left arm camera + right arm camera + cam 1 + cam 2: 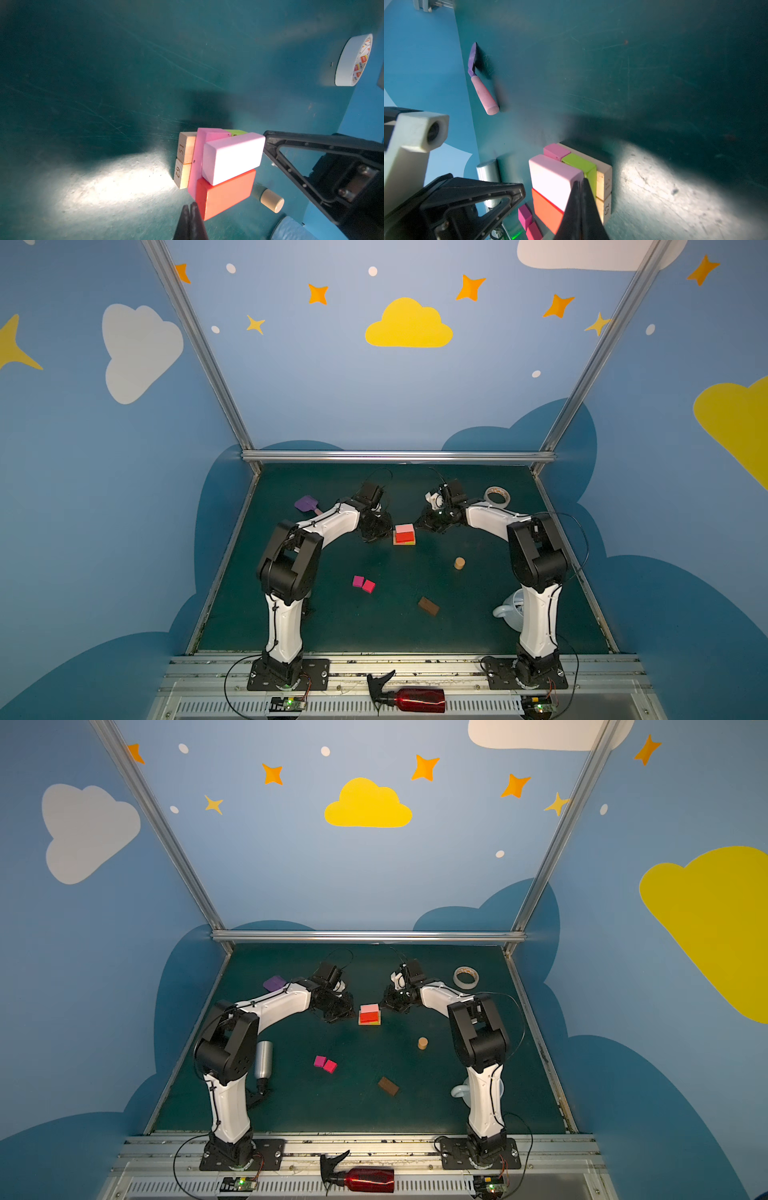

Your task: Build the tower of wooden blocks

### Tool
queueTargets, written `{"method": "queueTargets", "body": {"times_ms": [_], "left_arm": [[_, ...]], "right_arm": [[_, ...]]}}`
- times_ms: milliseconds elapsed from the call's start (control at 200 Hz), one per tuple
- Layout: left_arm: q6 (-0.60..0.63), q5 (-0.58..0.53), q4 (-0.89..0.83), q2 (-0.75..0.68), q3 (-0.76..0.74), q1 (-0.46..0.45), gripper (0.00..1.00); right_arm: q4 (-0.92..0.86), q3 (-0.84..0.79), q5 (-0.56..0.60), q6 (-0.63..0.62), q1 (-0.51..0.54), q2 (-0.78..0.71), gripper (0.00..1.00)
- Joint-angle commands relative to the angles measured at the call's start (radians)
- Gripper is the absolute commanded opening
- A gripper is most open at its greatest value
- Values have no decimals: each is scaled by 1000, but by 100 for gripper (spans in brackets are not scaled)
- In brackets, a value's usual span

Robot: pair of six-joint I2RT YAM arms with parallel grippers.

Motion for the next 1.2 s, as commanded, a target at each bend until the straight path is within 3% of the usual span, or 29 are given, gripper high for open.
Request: {"method": "queueTargets", "body": {"times_ms": [0,821,1197], "left_arm": [[1,16,-15,5,9,-4,4],[-2,41,-25,60,55,-18,4],[12,-2,-65,51,59,-17,4]], "right_arm": [[9,10,-6,2,10,9,0],[9,-4,-1,4,8,0,0],[-2,-18,21,1,4,-20,0]]}}
